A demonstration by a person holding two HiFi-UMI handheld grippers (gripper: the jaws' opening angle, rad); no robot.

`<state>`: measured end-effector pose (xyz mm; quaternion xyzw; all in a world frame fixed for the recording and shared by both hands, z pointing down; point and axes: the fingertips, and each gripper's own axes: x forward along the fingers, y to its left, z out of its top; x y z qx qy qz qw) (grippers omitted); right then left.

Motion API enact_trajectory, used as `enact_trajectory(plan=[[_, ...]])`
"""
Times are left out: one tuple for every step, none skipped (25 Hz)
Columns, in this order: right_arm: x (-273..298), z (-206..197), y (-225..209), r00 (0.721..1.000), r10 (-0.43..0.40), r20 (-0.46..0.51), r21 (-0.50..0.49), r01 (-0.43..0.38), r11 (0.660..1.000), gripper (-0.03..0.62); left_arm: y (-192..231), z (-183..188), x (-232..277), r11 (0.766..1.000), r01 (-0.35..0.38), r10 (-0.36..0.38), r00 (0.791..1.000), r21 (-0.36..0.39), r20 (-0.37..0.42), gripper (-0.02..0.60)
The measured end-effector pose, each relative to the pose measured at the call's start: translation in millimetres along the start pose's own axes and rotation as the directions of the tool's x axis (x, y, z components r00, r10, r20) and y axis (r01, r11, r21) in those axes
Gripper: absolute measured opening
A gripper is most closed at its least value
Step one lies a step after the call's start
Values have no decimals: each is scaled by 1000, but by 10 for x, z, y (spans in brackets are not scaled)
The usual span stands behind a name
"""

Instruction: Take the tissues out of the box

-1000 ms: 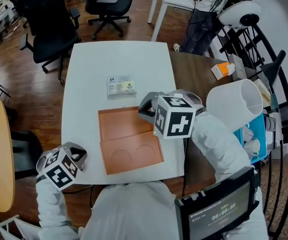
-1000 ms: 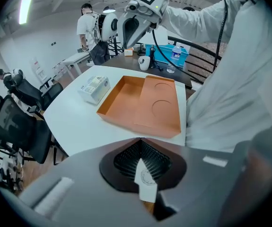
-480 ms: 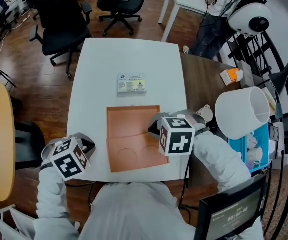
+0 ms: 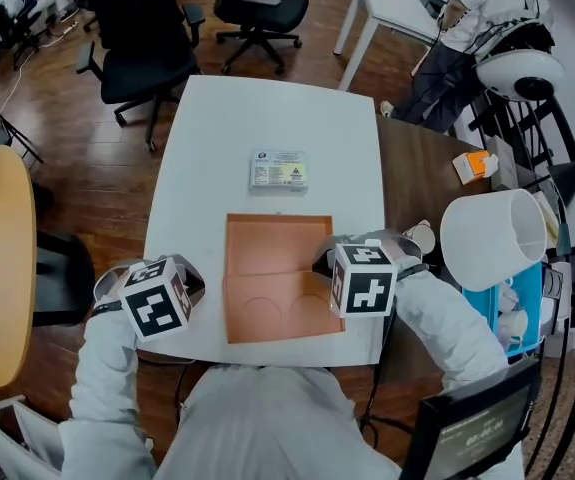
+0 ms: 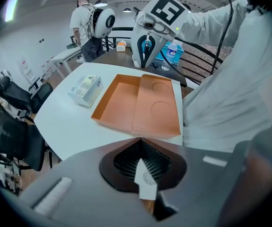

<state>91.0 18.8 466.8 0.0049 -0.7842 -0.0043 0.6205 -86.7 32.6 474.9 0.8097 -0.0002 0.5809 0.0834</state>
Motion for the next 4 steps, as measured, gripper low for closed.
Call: enact_trajectory(plan=[[7,-20,-5,1000,-3,-4,4,3,1000,5,5,-7,18,1000,4,-4,1000,5,-6,15],[13,-48,-7,1000,-7,-8,12,7,1000,3,11,-5,40,1000,9,-9,1000,12,-10,15],[19,-82,-3,1000,-9,-13,21,9,1000,3,16,6,63,1000,16,-15,1000,21,-14,15],[23,-119,2,1000,-11,-18,32,12,999,4,20,20,88,999,23,-22,1000,30,-17,15]])
